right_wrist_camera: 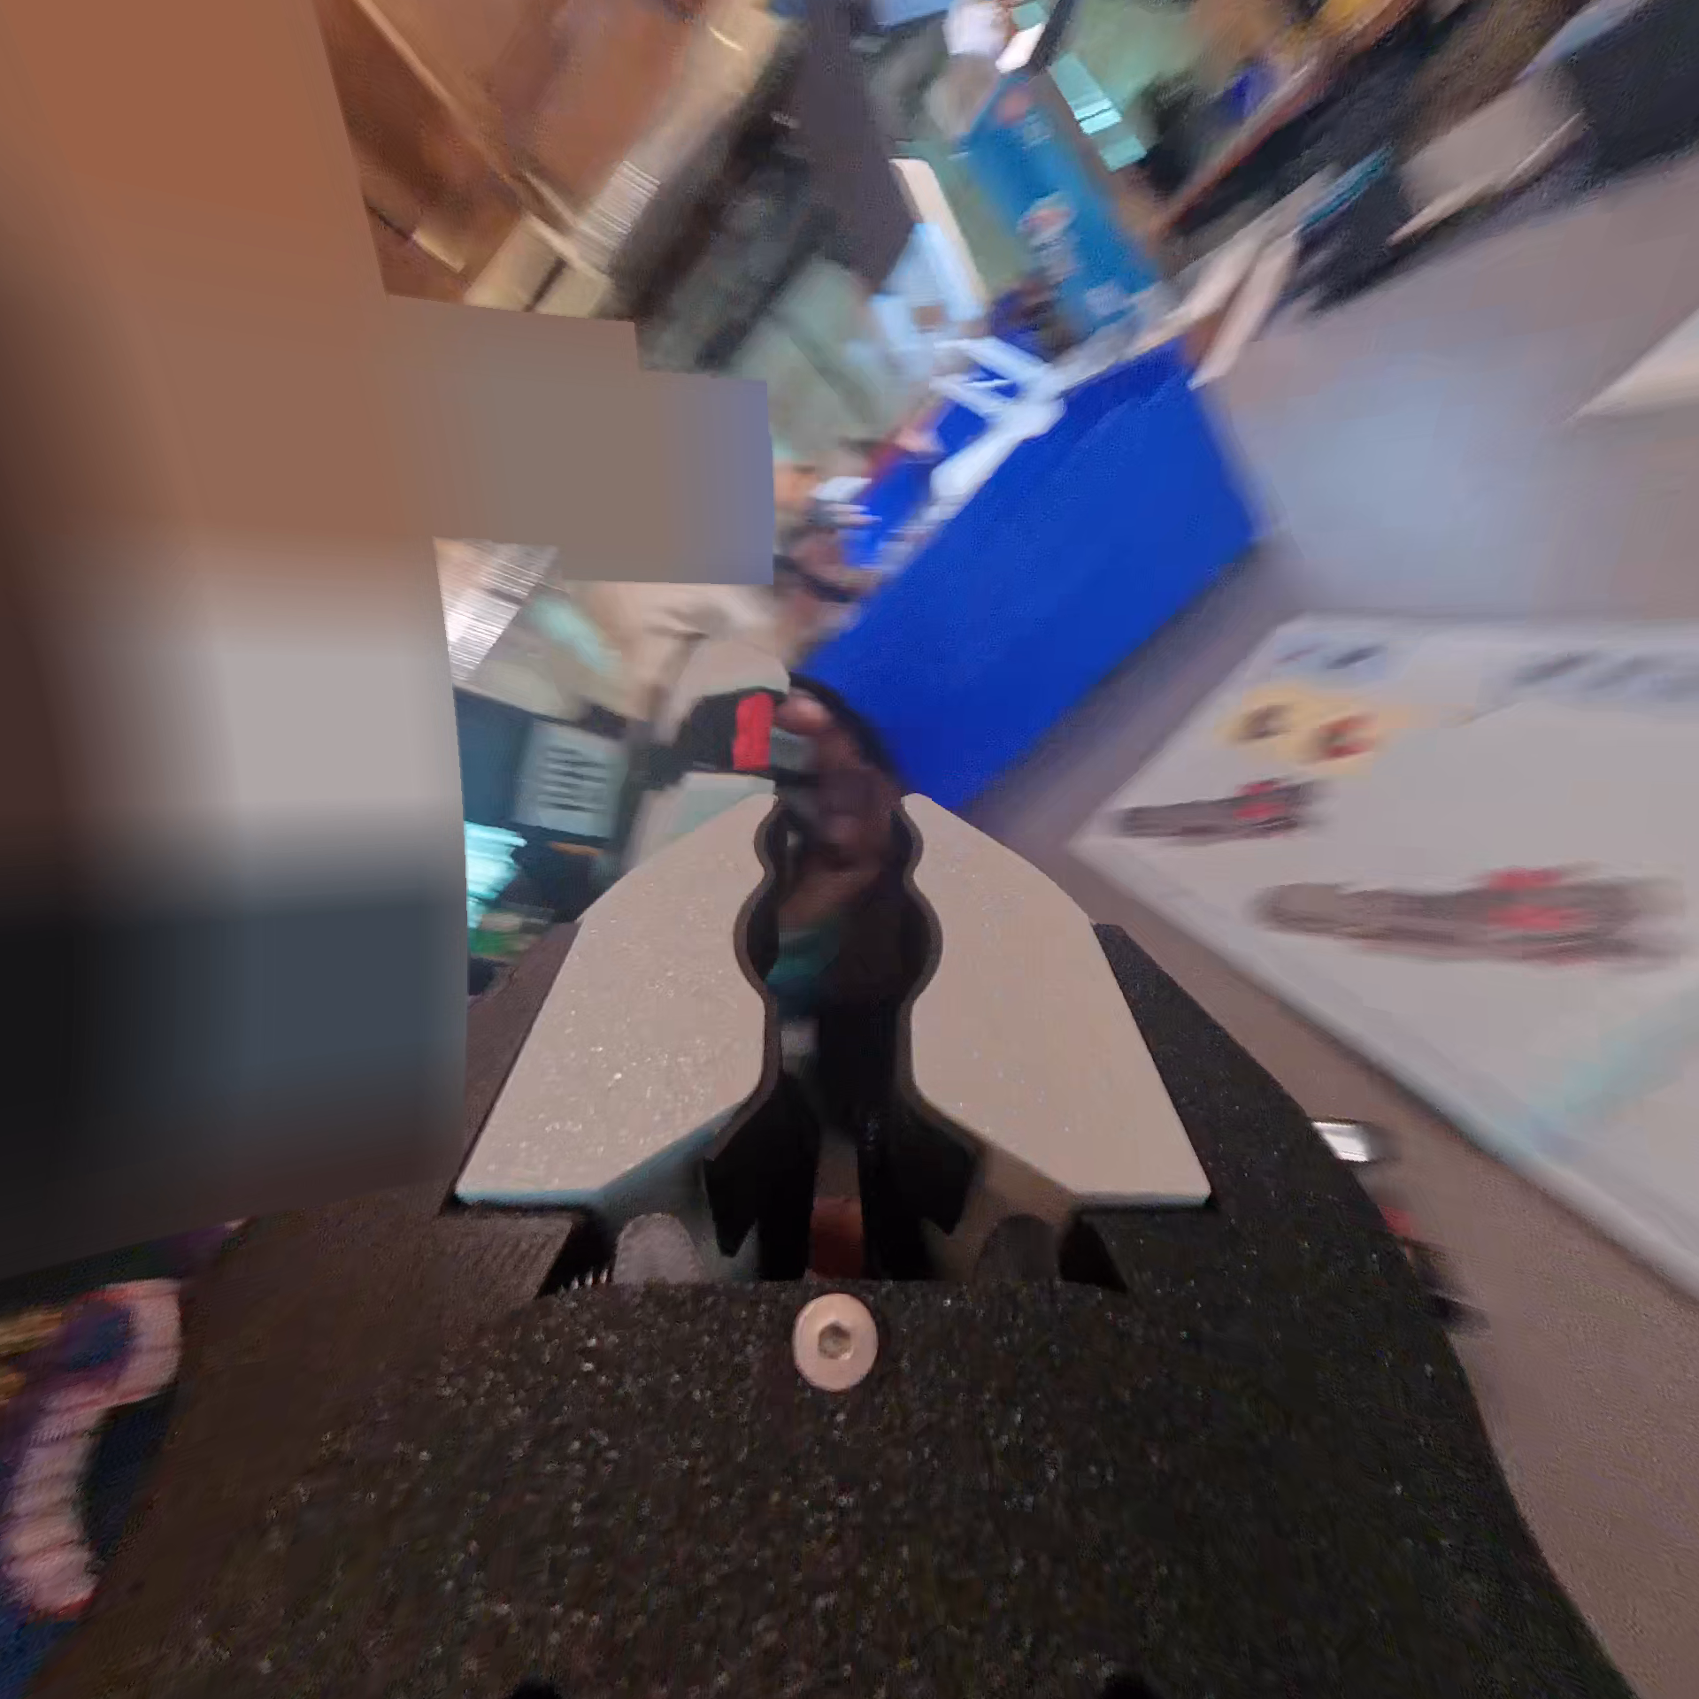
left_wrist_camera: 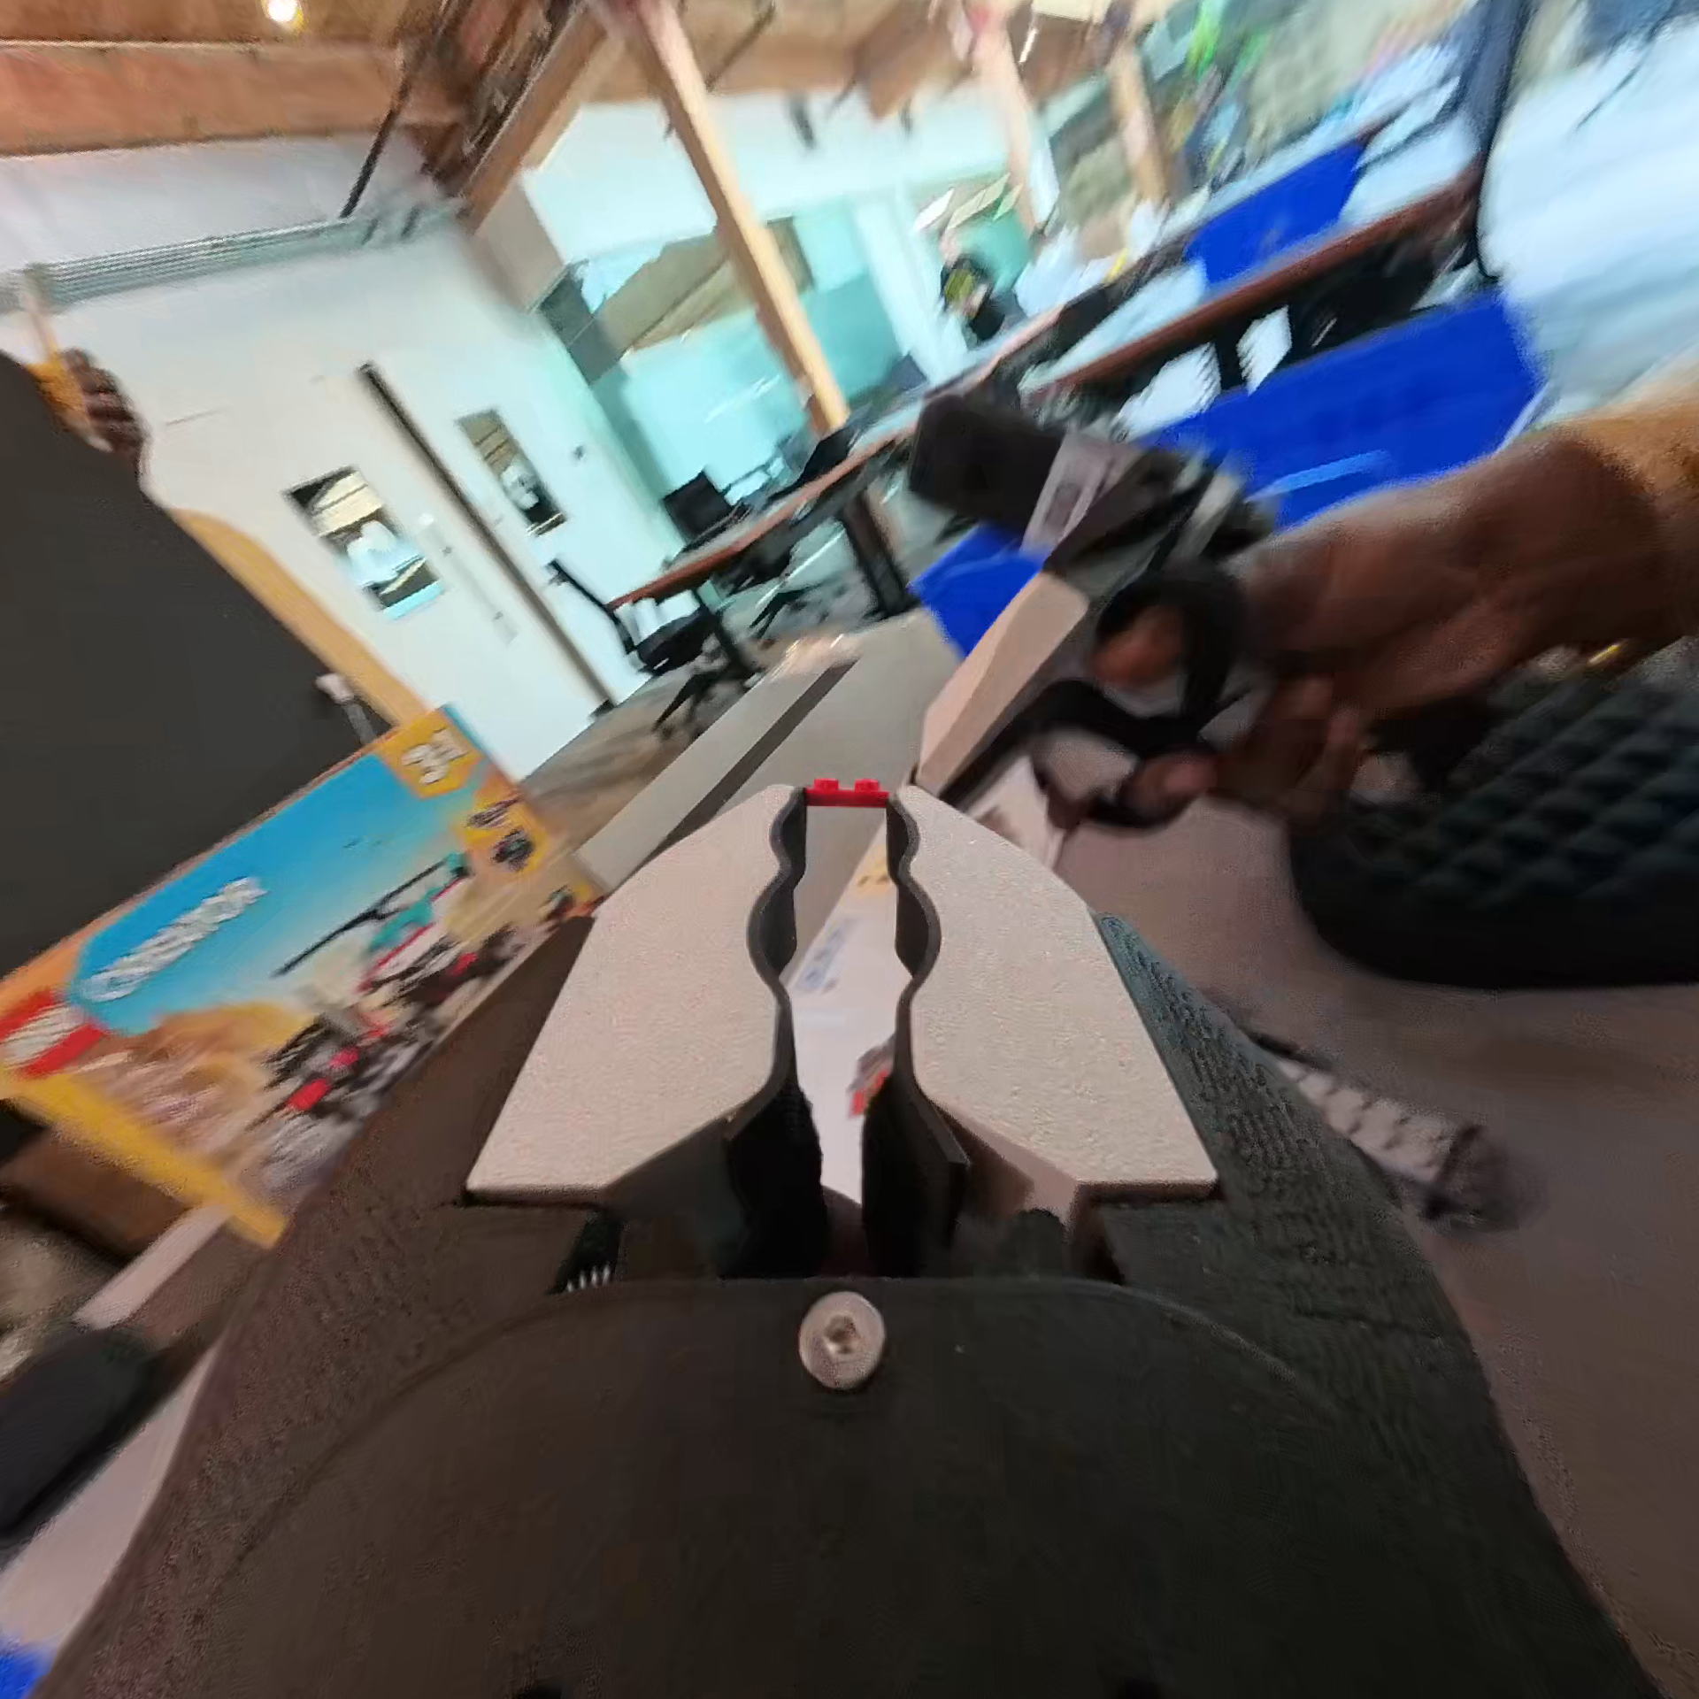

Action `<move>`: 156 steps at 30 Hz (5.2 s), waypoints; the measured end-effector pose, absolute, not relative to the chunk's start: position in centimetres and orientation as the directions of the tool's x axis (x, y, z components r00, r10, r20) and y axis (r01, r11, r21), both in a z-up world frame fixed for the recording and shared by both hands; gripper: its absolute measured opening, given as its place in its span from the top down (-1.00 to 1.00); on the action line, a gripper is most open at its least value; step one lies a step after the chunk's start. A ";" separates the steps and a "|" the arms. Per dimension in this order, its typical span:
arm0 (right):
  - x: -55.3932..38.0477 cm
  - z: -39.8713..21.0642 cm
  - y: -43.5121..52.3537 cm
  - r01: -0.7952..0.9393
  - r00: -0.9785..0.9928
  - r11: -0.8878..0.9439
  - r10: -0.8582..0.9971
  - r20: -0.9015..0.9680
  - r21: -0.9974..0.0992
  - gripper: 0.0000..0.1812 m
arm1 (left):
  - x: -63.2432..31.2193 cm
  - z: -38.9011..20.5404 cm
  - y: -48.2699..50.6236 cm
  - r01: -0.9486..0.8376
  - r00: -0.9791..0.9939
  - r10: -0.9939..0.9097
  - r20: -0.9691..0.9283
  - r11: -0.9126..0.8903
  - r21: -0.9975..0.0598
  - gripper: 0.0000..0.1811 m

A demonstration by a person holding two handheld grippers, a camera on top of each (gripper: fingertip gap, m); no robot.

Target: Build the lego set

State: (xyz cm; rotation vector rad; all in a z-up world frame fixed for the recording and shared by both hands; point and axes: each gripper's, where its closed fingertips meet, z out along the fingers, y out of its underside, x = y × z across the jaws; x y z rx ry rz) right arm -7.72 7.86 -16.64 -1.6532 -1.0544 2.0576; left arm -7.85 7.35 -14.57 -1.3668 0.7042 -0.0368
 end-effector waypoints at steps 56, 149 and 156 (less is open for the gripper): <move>-6.0 -16.9 4.9 0.556 -0.324 -0.443 0.664 -0.674 -0.703 0.91 | -4.8 -16.2 6.2 -0.522 0.611 -0.428 -0.666 0.415 -0.746 0.77; -6.8 -14.6 3.9 0.434 -0.446 -0.354 0.714 -0.539 -0.828 0.84 | -5.9 -14.1 5.0 -0.484 0.638 -0.324 -0.698 0.536 -0.691 0.82; -7.1 -14.3 4.0 0.444 -0.461 -0.418 0.652 -0.602 -0.793 0.89 | -5.6 -14.1 4.9 -0.474 0.630 -0.331 -0.703 0.554 -0.685 0.82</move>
